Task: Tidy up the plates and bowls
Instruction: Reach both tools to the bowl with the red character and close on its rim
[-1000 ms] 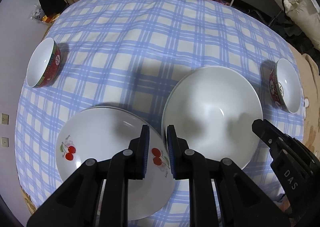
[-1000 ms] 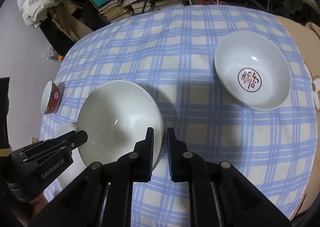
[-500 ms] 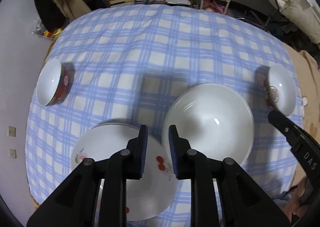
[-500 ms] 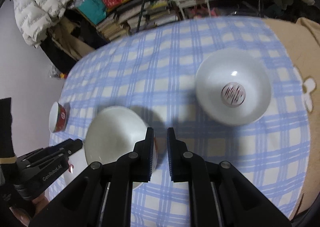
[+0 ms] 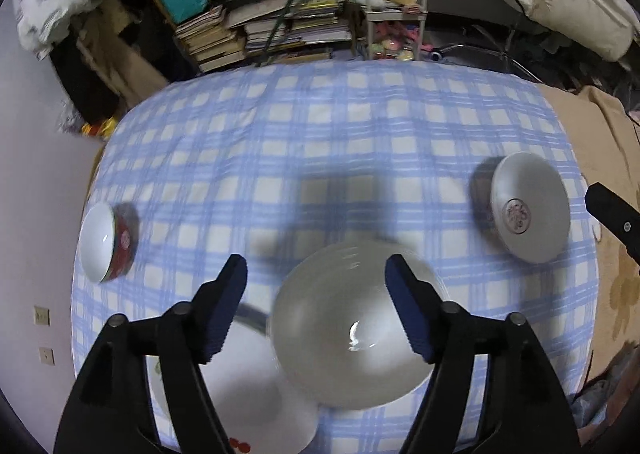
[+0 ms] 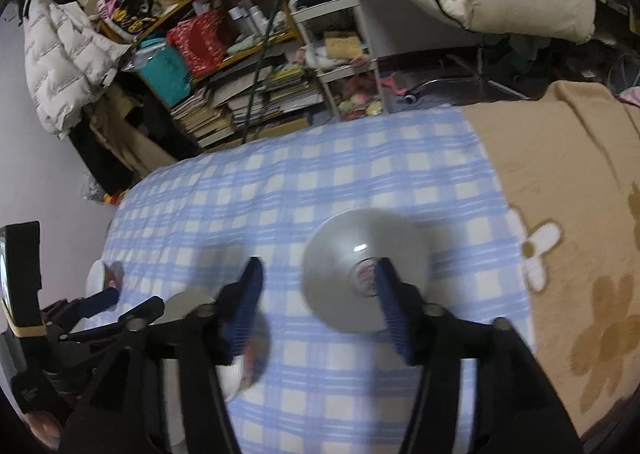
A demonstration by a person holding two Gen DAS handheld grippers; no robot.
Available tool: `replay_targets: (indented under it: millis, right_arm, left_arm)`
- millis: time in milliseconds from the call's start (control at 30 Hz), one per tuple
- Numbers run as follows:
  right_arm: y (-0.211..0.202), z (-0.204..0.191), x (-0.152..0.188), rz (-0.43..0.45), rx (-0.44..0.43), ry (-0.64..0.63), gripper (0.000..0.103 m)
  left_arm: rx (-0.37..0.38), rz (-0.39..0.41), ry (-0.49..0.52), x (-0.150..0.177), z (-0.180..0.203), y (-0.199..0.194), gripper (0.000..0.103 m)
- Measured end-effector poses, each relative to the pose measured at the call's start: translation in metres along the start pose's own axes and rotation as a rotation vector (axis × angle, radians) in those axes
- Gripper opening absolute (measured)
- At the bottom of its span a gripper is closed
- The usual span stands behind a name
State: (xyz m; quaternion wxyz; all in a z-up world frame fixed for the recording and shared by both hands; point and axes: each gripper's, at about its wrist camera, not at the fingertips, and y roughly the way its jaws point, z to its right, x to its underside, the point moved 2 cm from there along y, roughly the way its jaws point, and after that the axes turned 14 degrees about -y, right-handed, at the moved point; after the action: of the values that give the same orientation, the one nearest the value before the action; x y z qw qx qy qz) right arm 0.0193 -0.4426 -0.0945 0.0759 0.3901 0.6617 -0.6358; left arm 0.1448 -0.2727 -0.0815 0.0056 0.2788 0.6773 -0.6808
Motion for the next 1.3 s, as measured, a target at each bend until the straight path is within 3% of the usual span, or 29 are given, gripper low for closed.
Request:
replay_targets:
  millis: [100,233,433,567,867,1133,1300]
  right_arm:
    - [-0.001,0.016,-0.001,-0.004,0.029,0.004,0.087]
    - [0.007,0.033,0.002,-0.024,0.042,0.011,0.093]
    - [0.025,0.048,0.007,-0.083,0.067,0.036,0.094]
    - [0.035,0.056,0.006,-0.096,0.15,0.05,0.094]
    - [0.054,0.076,0.01,-0.153,0.15,0.117,0.094]
    - [0.071,0.087,0.021,-0.219,0.142,0.139,0.094]
    - [0.075,0.092,0.025,-0.23,0.113,0.165,0.094]
  left_arm:
    - [0.018,0.003,0.016,-0.006,0.018,0.0,0.076]
    - [0.055,-0.016,0.001,-0.014,0.038,0.003,0.078]
    - [0.091,-0.042,0.002,-0.018,0.064,0.017,0.079]
    - [0.119,-0.043,-0.002,-0.017,0.078,0.027,0.079]
    - [0.209,-0.037,-0.01,-0.015,0.098,0.038,0.079]
    - [0.174,-0.053,0.057,-0.008,0.111,0.052,0.079]
    - [0.163,-0.119,0.056,-0.008,0.113,0.067,0.079]
